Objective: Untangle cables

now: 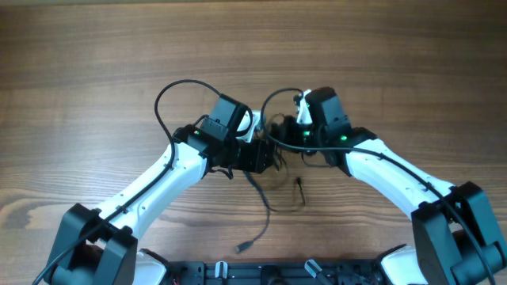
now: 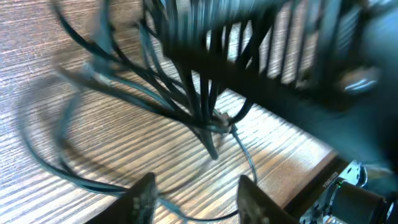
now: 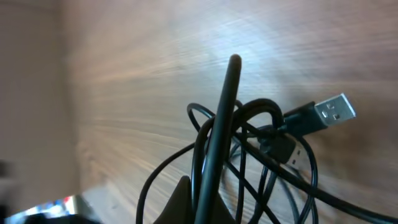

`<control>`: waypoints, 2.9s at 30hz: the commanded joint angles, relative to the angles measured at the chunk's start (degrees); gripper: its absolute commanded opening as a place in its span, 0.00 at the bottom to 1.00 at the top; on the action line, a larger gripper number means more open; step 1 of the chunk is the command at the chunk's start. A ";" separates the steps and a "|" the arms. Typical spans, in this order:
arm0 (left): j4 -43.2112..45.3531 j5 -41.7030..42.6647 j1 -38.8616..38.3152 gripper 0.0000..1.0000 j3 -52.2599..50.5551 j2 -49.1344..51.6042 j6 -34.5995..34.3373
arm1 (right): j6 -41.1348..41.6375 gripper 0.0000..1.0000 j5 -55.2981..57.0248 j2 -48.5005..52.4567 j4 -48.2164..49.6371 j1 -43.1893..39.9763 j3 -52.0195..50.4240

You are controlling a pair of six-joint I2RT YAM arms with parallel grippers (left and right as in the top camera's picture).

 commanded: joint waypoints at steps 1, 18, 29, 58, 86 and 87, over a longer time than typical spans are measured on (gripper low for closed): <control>0.50 0.57 0.96 0.36 -0.26 -0.55 -0.24 | 1.66 0.04 -7.41 0.52 3.54 -3.80 0.48; 9.79 4.17 0.44 0.81 -0.26 -0.52 9.68 | 20.26 0.04 -29.57 0.55 24.48 -10.27 0.48; 16.79 -0.79 0.42 0.86 -0.26 -0.52 9.55 | 21.38 0.04 -33.79 0.55 24.30 -10.12 0.48; 3.98 -8.74 3.56 0.04 -0.26 -2.51 9.66 | 12.37 0.04 -30.40 0.55 11.34 -13.07 0.46; 1.14 -8.70 25.03 0.04 -0.26 -6.23 7.65 | -9.51 0.10 4.57 0.55 -22.38 -13.27 0.48; 1.16 -8.59 26.23 0.04 -0.26 -6.23 6.56 | -7.69 0.10 6.34 0.55 -23.47 -13.53 0.48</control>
